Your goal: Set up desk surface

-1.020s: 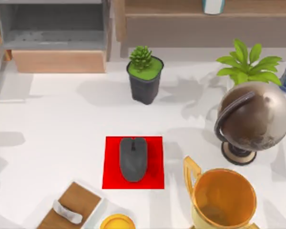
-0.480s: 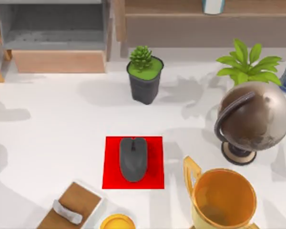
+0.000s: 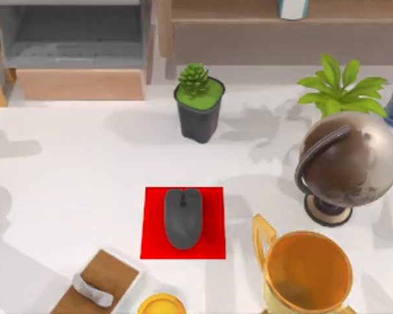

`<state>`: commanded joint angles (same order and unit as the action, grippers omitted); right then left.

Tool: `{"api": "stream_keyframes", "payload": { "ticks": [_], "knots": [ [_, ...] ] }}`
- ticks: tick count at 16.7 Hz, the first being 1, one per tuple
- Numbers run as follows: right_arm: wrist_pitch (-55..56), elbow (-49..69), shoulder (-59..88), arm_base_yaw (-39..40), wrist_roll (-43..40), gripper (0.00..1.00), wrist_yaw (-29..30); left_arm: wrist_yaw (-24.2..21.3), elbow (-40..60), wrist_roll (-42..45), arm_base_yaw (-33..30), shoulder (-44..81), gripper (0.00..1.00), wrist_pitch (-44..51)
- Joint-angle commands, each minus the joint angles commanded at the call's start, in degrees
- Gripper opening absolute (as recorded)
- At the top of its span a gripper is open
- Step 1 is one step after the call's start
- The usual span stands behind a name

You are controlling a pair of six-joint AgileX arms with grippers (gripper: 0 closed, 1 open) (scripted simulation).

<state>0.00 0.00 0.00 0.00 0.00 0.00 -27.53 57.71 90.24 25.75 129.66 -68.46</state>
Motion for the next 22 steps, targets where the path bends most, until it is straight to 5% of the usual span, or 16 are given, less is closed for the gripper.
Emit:
{"api": "stream_keyframes", "payload": {
  "ticks": [6,11,22],
  "knots": [
    [0.0,0.0,0.0,0.0,0.0,1.0,0.0,2.3,12.8,0.0,-2.4,4.6,0.0,5.6],
    [0.0,0.0,0.0,0.0,0.0,1.0,0.0,2.9,14.1,-0.2,-3.3,5.6,0.0,6.8],
    [0.0,0.0,0.0,0.0,0.0,1.0,0.0,2.9,14.1,-0.2,-3.3,5.6,0.83,6.8]
  ]
}}
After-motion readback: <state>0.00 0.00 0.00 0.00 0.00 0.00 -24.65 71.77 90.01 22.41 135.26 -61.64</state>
